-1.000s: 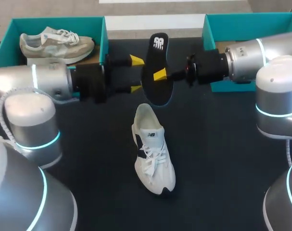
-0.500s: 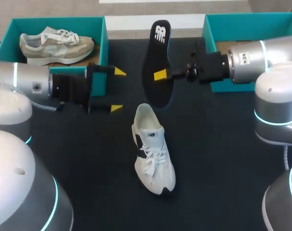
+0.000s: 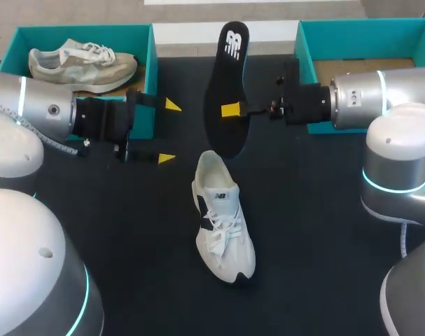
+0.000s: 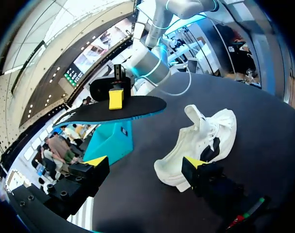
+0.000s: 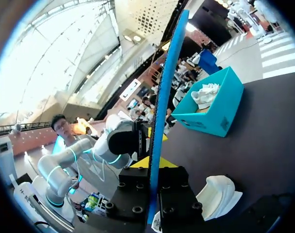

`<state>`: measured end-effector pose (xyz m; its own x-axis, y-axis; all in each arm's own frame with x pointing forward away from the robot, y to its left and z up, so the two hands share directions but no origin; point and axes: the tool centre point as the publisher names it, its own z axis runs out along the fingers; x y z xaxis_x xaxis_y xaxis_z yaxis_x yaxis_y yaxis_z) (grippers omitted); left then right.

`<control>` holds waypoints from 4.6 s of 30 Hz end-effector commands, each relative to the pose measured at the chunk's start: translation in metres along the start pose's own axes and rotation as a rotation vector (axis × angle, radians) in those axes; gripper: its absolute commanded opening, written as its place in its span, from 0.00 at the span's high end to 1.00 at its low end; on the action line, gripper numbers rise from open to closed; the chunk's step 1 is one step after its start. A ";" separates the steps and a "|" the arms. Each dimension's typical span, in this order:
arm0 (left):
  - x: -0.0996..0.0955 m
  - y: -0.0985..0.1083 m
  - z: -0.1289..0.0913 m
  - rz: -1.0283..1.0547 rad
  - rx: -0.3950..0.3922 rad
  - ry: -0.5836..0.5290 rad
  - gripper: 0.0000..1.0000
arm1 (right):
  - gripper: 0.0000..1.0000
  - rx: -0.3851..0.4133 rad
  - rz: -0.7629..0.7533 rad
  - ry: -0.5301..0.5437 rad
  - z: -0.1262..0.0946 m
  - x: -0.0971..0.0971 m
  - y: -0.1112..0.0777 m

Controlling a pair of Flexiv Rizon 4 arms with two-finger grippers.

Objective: Take the shoe out of the shoebox, open the shoe tongue, remove and reinsert the insole, then place the shoe into the shoebox

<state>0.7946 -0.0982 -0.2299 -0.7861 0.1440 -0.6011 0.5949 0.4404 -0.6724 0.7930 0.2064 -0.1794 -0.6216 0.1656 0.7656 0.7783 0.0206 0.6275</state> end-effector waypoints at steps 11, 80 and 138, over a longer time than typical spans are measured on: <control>0.019 0.008 0.000 -0.091 -0.008 0.058 0.00 | 1.00 0.011 -0.149 -0.037 -0.003 -0.037 -0.003; 0.094 0.051 0.035 -0.471 -0.134 0.149 0.00 | 1.00 0.196 -0.346 0.044 0.055 -0.086 -0.034; 0.097 0.047 0.048 -0.502 -0.199 0.175 0.00 | 1.00 0.207 -0.246 0.098 0.055 -0.104 -0.140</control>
<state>0.7553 -0.1058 -0.3404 -0.9906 0.0109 -0.1360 0.1109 0.6454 -0.7557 0.7629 0.2382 -0.3461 -0.7920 0.0269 0.6099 0.5951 0.2564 0.7616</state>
